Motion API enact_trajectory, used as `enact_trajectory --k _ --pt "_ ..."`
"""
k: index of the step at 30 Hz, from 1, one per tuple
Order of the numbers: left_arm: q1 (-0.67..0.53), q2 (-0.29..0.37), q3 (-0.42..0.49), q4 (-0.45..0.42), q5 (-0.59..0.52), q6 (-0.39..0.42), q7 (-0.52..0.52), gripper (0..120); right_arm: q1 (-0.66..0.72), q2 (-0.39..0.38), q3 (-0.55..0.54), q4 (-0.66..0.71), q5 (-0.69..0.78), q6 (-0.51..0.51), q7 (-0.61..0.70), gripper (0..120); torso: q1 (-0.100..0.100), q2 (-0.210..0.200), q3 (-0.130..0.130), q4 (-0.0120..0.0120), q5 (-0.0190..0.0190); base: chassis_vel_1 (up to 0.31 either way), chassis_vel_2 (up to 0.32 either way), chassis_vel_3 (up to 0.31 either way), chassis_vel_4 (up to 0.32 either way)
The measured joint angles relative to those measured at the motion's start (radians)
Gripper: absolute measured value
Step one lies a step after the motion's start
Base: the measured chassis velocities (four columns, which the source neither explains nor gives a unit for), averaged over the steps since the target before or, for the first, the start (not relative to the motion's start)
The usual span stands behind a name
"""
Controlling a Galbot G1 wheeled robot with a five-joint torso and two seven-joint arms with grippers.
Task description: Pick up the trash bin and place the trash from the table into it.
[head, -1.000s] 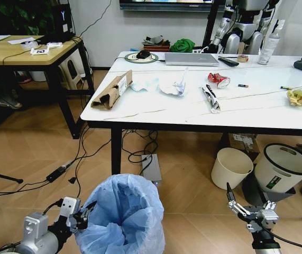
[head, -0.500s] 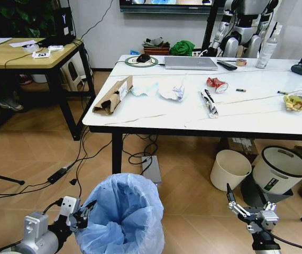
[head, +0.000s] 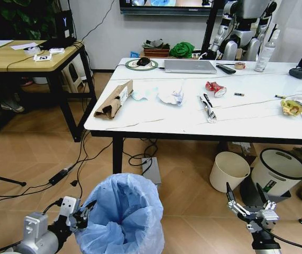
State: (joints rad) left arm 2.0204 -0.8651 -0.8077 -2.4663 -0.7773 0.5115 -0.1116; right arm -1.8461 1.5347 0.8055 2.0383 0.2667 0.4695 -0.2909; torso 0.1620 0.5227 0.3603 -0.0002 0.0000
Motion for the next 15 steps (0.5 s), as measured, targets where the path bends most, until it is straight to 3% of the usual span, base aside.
enact_trajectory --k 15 --pt "-0.007 0.000 0.001 0.002 -0.001 0.002 -0.001 0 0.008 0.001 -0.001 -0.006 -0.001 -0.001 0.000 100 0.025 0.067 0.042 0.0000 0.0000 0.000 0.000 0.000 0.000"
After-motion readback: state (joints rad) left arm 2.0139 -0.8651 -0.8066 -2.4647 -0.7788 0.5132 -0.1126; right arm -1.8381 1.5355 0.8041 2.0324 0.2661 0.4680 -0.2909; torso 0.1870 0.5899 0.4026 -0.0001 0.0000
